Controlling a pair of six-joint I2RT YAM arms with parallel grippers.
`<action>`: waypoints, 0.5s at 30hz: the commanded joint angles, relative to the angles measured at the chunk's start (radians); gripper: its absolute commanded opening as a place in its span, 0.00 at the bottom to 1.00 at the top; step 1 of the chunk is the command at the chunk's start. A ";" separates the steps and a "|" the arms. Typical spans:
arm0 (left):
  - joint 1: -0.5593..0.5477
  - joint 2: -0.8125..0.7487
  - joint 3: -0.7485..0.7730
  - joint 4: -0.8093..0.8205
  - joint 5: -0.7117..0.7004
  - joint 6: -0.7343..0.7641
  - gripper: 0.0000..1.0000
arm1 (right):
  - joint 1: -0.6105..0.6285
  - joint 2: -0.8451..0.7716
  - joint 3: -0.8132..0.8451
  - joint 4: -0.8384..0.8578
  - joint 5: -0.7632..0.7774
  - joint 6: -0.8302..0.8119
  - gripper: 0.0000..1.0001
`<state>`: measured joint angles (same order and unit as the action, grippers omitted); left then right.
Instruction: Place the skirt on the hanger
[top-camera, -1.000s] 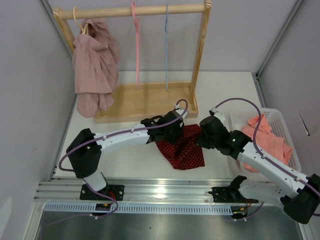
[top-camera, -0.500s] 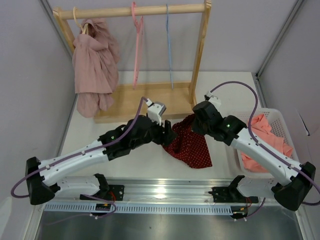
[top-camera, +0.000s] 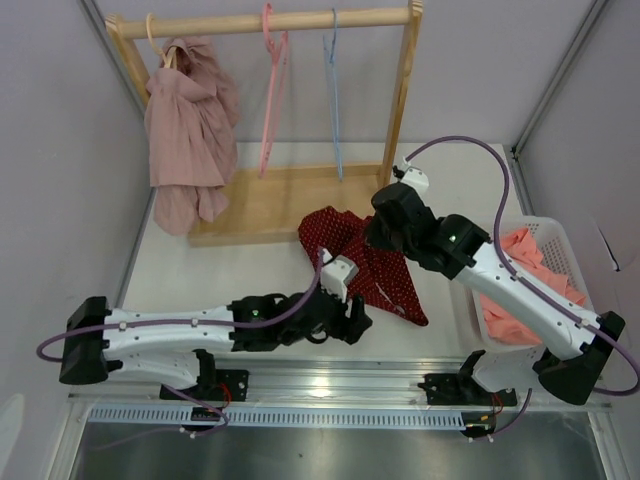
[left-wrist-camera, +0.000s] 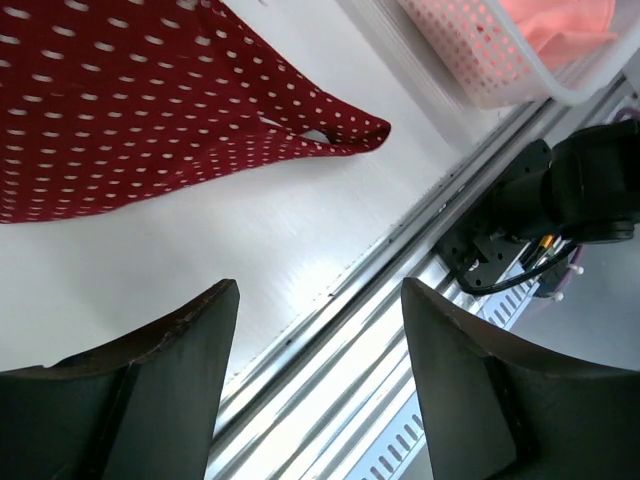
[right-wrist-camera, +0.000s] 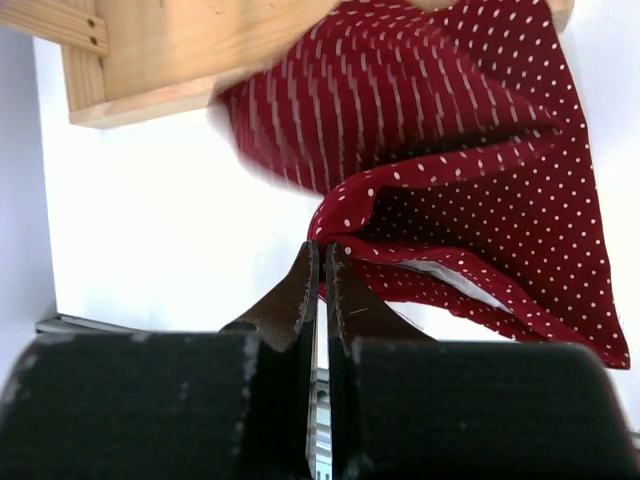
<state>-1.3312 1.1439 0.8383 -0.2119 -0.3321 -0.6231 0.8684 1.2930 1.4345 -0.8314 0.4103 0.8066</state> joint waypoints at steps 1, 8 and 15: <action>-0.065 0.080 0.012 0.075 -0.188 -0.116 0.73 | 0.027 0.020 0.041 0.005 0.041 -0.004 0.00; -0.118 0.282 0.088 0.201 -0.292 -0.120 0.80 | 0.064 0.052 0.116 -0.035 0.050 -0.010 0.00; -0.141 0.437 0.195 0.238 -0.355 -0.132 0.95 | 0.072 0.060 0.115 -0.046 0.047 -0.015 0.00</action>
<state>-1.4628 1.5547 0.9630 -0.0544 -0.6117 -0.7338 0.9333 1.3521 1.5196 -0.8768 0.4271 0.7994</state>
